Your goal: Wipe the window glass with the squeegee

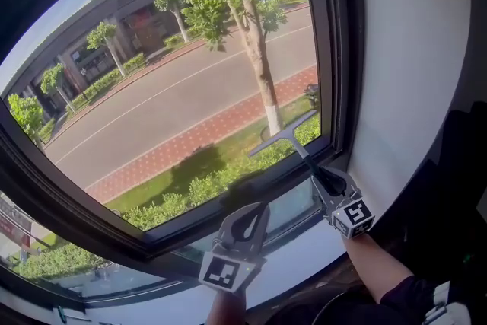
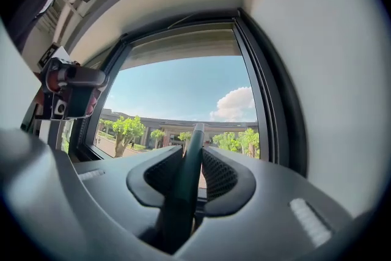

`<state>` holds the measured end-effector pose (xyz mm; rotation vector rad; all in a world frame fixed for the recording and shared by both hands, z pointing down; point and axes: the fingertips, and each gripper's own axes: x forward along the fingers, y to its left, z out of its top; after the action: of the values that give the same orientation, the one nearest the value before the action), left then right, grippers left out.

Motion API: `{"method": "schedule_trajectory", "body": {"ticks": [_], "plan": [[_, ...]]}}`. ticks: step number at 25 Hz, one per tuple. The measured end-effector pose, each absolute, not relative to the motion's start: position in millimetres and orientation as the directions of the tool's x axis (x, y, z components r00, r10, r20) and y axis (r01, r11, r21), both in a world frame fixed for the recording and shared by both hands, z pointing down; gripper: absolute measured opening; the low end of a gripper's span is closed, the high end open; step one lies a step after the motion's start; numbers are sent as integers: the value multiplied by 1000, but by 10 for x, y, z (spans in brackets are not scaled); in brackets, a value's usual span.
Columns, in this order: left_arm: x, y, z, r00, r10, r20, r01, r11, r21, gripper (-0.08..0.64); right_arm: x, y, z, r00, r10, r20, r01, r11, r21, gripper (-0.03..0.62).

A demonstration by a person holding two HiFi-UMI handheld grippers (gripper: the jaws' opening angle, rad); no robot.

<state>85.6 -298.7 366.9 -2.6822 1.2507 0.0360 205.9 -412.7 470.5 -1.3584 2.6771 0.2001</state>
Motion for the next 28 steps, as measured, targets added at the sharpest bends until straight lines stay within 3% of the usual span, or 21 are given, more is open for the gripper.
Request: {"method": "schedule_trajectory", "body": {"ticks": [8, 17, 28], "plan": [[733, -2869, 3575, 634, -765, -111, -771, -617, -156, 3, 1905, -3919, 3517, -584, -709, -396, -799, 588, 127, 101], [404, -2531, 3310, 594, -790, -150, -802, -569, -183, 3, 1407, -3728, 2403, -571, -599, -561, -784, 601, 157, 101], [5, -2552, 3304, 517, -838, -177, -853, -486, -190, 3, 962, -4057, 1563, -473, -580, -663, -812, 580, 71, 101]]}}
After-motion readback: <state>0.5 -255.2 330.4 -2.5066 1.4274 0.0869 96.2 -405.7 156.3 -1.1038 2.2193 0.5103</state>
